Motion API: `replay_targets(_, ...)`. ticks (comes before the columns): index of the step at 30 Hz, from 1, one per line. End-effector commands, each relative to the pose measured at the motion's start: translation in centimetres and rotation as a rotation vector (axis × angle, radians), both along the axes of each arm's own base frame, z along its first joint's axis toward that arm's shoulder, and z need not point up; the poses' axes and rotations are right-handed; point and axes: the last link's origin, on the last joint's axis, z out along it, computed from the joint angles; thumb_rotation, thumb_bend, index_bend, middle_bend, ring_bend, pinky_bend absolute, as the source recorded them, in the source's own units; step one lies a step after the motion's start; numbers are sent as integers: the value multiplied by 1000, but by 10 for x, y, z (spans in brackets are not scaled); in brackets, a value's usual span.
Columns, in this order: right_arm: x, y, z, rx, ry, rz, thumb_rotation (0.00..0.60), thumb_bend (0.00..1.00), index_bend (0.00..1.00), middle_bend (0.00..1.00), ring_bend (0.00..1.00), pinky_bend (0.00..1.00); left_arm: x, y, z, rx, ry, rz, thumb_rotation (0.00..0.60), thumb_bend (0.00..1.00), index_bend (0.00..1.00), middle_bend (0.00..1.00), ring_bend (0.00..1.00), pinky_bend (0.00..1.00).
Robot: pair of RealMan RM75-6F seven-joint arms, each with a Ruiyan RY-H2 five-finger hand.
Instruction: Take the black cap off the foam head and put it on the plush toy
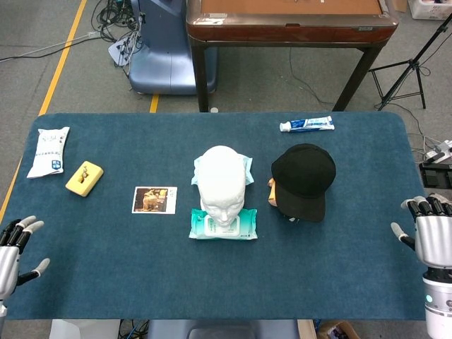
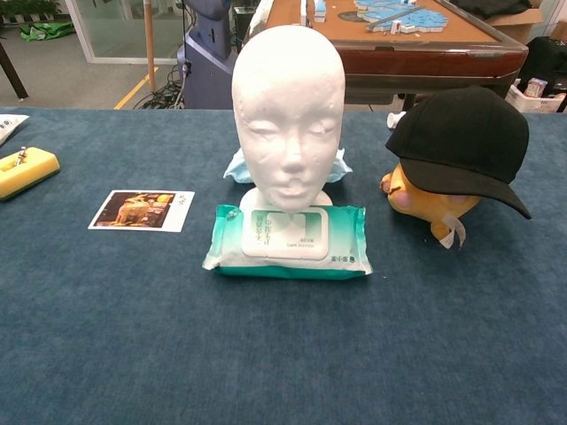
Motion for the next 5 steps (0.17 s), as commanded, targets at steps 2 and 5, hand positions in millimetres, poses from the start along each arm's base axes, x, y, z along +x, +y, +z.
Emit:
replay_targets(2, -2, -1, 4, 22, -19, -6, 600, 0, 487, 468, 371, 449, -1, 4, -3, -16, 6, 17, 600, 166, 230, 164, 113, 348)
replay_targets(5, -3, -2, 7, 23, -29, -8, 600, 0, 487, 468, 371, 450, -2, 7, -5, -27, 14, 28, 600, 166, 230, 164, 113, 348)
